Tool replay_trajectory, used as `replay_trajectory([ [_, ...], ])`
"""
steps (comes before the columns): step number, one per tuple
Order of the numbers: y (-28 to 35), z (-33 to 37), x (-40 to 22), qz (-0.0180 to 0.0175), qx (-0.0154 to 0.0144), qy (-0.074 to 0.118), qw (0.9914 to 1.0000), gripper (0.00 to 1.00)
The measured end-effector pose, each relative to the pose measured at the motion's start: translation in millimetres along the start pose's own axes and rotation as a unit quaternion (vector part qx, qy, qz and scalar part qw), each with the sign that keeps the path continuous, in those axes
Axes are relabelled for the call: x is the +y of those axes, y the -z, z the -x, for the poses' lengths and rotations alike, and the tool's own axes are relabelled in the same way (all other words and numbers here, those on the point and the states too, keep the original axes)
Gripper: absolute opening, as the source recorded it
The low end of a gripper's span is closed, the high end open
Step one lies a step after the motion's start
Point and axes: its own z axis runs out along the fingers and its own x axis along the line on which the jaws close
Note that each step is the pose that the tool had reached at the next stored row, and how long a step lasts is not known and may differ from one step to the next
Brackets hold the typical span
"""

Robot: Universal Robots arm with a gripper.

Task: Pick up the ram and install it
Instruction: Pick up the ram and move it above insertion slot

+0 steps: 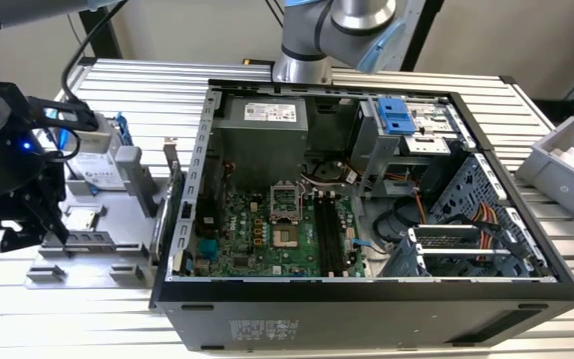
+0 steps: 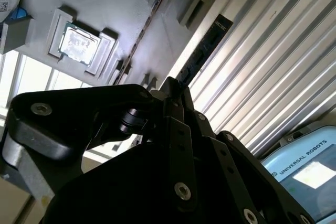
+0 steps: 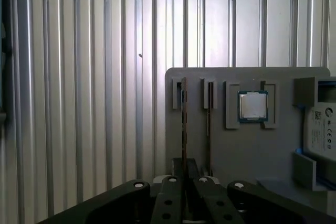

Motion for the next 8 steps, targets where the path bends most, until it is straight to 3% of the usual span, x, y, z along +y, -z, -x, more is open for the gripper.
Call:
replay_trajectory([
  [8, 6.2, -0.1, 0.1, 0.0000, 0.0000, 0.000, 1.00000, 0.00],
])
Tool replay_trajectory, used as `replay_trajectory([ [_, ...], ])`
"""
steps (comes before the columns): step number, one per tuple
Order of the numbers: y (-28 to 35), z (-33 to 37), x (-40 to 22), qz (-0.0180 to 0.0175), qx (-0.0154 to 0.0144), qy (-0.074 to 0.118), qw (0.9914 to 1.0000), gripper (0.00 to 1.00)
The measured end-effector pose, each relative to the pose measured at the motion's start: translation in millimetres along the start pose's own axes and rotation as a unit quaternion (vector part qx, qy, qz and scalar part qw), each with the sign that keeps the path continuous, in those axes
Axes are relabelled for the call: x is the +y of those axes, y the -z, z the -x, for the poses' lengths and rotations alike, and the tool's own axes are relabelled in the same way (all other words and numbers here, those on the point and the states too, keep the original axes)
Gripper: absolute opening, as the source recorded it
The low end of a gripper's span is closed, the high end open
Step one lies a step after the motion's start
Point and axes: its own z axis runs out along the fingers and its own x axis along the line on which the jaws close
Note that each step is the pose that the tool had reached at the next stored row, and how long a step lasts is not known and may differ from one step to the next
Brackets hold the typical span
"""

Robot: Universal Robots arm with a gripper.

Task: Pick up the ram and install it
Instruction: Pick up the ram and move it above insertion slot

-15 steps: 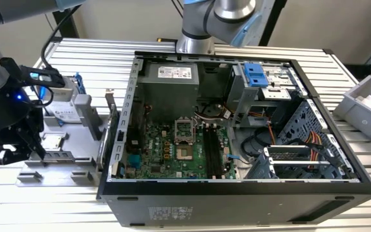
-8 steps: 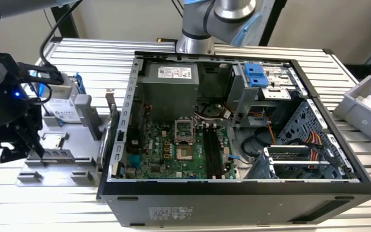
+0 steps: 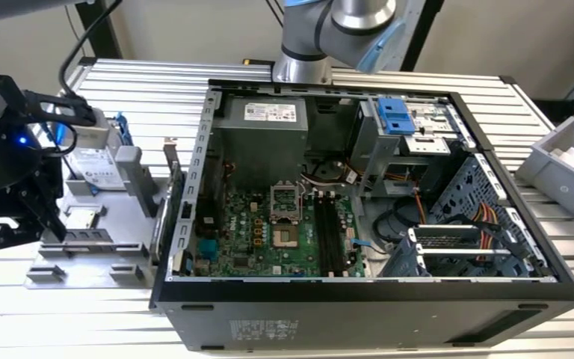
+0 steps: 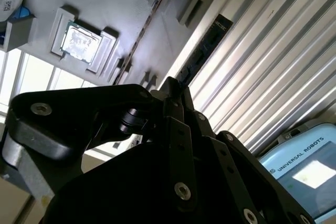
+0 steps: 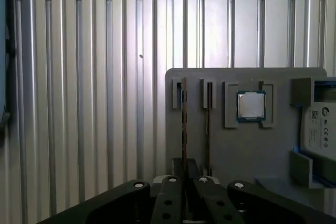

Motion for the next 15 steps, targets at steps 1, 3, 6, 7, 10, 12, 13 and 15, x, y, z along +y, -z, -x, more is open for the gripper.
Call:
replay_trajectory([
  [1, 1.1, 0.0, 0.0, 0.0001, 0.0000, 0.000, 1.00000, 0.00],
  [3, 3.3, 0.0, 0.1, 0.0000, 0.0000, 0.000, 1.00000, 0.00],
  [6, 6.9, -0.1, 0.2, 0.0000, 0.0001, 0.000, 1.00000, 0.00],
  [7, 8.1, -0.1, 0.2, 0.0001, 0.0001, 0.000, 1.00000, 0.00],
  [10, 11.7, -0.1, 0.3, 0.0000, 0.0000, 0.000, 1.00000, 0.00],
  [12, 14.0, -0.2, 0.3, 0.0000, 0.0000, 0.000, 1.00000, 0.00],
  [13, 15.3, -0.2, 0.4, 0.0000, 0.0000, 0.000, 1.00000, 0.00],
  [15, 17.8, -0.2, 0.4, 0.0000, 0.0000, 0.000, 1.00000, 0.00],
])
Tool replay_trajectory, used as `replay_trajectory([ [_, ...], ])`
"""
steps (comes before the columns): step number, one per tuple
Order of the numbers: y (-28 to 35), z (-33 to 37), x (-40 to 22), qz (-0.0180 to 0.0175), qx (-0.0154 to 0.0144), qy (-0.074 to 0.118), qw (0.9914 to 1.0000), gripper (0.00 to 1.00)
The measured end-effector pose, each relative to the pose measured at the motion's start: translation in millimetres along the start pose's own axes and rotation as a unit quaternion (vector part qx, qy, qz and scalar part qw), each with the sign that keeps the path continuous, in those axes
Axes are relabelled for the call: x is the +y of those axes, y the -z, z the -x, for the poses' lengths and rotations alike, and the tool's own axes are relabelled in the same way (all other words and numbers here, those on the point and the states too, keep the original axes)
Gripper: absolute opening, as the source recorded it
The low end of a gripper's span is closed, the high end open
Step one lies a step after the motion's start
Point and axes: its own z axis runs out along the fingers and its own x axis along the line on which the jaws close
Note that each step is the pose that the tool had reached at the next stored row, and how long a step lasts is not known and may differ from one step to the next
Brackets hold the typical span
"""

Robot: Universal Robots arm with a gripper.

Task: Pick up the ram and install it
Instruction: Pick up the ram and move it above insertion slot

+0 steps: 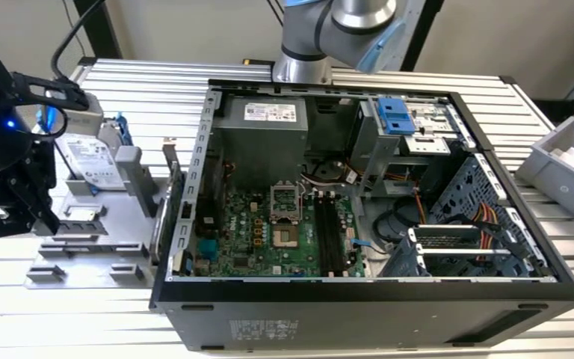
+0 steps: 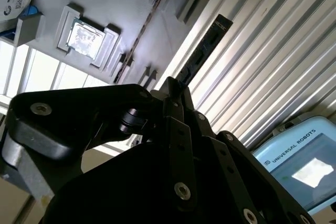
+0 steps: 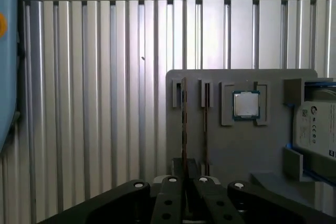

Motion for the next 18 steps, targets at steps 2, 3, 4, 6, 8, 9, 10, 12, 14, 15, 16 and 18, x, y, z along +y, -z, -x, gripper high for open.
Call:
replay_trajectory([
  [2, 2.7, 0.0, 0.0, 0.0000, 0.0000, 0.000, 1.00000, 0.00],
  [3, 4.0, -0.1, 0.1, 0.0000, 0.0000, 0.000, 1.00000, 0.00],
  [4, 5.2, -0.1, 0.1, 0.0000, 0.0000, 0.000, 1.00000, 0.00],
  [6, 7.9, -0.1, 0.2, 0.0000, 0.0000, 0.000, 1.00000, 0.00],
  [8, 10.4, -0.1, 0.2, 0.0000, 0.0000, 0.000, 1.00000, 0.00],
  [9, 11.7, -0.1, 0.3, 0.0000, 0.0000, 0.000, 1.00000, 0.00],
  [10, 12.8, -0.2, 0.3, 0.0000, 0.0000, 0.000, 1.00000, 0.00],
  [12, 15.4, -0.2, 0.3, 0.0000, 0.0000, 0.000, 1.00000, 0.00],
  [14, 17.9, -0.2, 0.4, 0.0000, 0.0000, 0.000, 1.00000, 0.00],
  [15, 19.2, -0.2, 0.5, 0.0000, 0.0000, 0.000, 1.00000, 0.00],
  [16, 20.6, -0.2, 0.5, 0.0000, 0.0000, 0.000, 1.00000, 0.00],
  [18, 23.0, -0.3, 0.5, 0.0000, 0.0000, 0.000, 1.00000, 0.00],
])
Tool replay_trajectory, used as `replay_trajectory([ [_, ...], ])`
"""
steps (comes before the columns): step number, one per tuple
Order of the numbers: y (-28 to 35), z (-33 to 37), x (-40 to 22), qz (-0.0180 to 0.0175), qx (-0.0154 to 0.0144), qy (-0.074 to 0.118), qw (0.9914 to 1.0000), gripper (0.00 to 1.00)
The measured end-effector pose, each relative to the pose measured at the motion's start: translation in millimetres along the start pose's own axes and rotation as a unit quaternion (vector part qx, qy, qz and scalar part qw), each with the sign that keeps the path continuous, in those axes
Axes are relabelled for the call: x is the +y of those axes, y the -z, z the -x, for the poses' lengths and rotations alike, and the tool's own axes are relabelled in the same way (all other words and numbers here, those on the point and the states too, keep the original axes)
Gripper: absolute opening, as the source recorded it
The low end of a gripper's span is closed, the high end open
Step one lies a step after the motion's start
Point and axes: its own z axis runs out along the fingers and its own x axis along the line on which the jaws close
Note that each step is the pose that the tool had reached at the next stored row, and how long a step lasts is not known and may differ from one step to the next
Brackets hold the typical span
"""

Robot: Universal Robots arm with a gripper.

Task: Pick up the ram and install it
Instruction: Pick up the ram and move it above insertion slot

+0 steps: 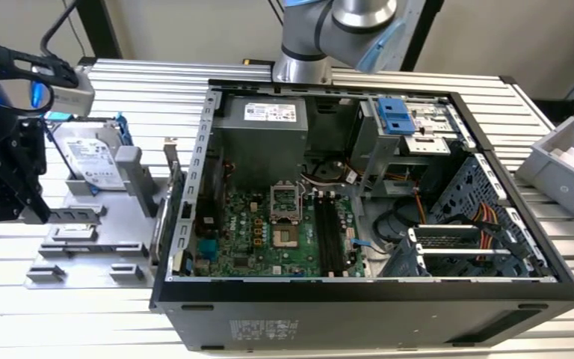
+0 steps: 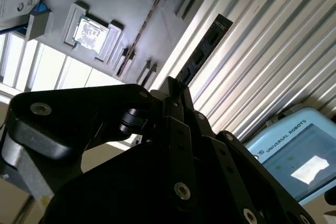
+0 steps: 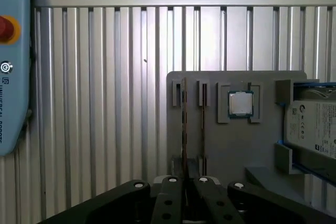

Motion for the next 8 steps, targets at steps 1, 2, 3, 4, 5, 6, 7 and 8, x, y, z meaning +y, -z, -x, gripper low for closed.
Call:
replay_trajectory([
  [1, 1.1, 0.0, 0.0, 0.0001, 0.0001, 0.000, 1.00000, 0.00],
  [2, 2.2, 0.0, 0.0, 0.0000, 0.0000, 0.000, 1.00000, 0.00],
  [3, 3.4, -0.1, 0.1, 0.0000, 0.0000, 0.000, 1.00000, 0.00],
  [4, 4.6, -0.1, 0.1, 0.0000, 0.0001, 0.000, 1.00000, 0.00],
  [5, 5.5, -0.1, 0.1, 0.0000, 0.0000, 0.000, 1.00000, 0.00],
  [6, 6.4, -0.1, 0.2, 0.0000, 0.0000, 0.000, 1.00000, 0.00],
  [7, 7.4, -0.1, 0.2, 0.0000, 0.0000, 0.000, 1.00000, 0.00],
  [8, 8.3, -0.1, 0.2, 0.0000, 0.0000, 0.000, 1.00000, 0.00],
])
